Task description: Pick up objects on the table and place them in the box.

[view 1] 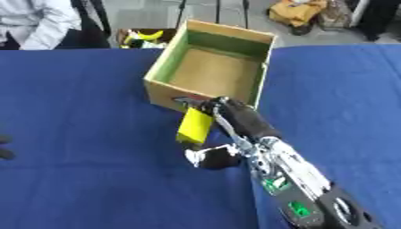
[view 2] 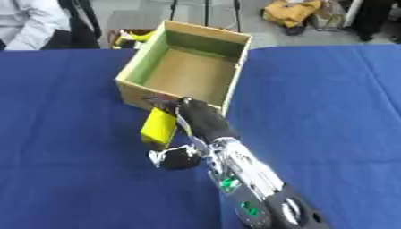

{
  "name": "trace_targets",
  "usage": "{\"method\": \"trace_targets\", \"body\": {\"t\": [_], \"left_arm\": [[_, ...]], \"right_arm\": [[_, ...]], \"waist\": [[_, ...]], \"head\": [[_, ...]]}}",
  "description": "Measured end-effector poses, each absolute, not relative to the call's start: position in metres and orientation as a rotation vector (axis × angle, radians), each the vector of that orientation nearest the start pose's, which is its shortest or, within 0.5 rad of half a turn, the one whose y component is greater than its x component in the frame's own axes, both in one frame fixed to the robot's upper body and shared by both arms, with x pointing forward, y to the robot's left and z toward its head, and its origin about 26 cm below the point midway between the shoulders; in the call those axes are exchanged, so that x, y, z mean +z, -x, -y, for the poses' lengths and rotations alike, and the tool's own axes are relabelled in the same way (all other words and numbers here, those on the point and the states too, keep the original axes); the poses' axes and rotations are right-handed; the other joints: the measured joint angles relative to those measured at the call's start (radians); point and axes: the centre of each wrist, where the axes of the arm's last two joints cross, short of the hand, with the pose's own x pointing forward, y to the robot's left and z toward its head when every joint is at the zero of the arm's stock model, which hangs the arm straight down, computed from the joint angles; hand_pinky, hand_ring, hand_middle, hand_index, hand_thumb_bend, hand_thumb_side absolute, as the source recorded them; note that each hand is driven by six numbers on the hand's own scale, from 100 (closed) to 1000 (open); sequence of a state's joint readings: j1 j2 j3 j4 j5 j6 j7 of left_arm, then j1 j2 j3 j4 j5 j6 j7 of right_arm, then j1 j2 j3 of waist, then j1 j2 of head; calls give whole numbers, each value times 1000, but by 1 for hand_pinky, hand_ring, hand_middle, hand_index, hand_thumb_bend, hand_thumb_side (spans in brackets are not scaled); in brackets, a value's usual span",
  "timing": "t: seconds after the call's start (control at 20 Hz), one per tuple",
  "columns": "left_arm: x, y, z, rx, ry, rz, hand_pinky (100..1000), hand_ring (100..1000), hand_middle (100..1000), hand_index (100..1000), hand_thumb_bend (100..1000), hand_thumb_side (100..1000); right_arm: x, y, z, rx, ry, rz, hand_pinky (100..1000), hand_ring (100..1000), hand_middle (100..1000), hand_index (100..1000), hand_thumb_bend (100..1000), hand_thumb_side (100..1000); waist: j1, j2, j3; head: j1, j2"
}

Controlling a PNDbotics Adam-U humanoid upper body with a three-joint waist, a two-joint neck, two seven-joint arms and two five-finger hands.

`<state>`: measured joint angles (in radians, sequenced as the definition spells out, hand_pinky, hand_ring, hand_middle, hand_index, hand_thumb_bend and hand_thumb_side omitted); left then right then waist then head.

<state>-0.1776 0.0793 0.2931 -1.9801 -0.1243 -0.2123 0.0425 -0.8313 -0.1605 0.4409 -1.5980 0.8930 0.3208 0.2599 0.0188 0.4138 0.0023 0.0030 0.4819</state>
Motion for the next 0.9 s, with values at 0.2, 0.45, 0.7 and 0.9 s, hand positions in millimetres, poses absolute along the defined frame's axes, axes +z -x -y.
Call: {"method": "trace_targets", "body": {"t": [0.2, 0.45, 0.7, 0.9], "left_arm": [[150, -282, -309, 38, -452, 2335, 449, 591, 622, 900, 145, 963], [149, -281, -309, 35, -451, 2331, 448, 591, 623, 899, 145, 964], [147, -281, -308, 28, -447, 2323, 447, 591, 623, 899, 145, 964], [147, -281, -308, 21, -442, 2321, 445, 591, 622, 899, 144, 963]], "right_arm": [[259, -352, 74, 1227, 752, 1985, 611, 817, 475, 645, 100, 330], [291, -345, 76, 1167, 722, 2055, 608, 809, 472, 640, 100, 322], [323, -345, 79, 1078, 744, 2106, 604, 793, 472, 638, 100, 298], [338, -358, 77, 1027, 803, 2096, 597, 780, 470, 632, 100, 288]], "waist": [[0, -2, 0], [0, -12, 4], [-1, -15, 13], [-3, -19, 27]], "head": [[0, 0], [-2, 0], [-8, 0], [-23, 0]]}}
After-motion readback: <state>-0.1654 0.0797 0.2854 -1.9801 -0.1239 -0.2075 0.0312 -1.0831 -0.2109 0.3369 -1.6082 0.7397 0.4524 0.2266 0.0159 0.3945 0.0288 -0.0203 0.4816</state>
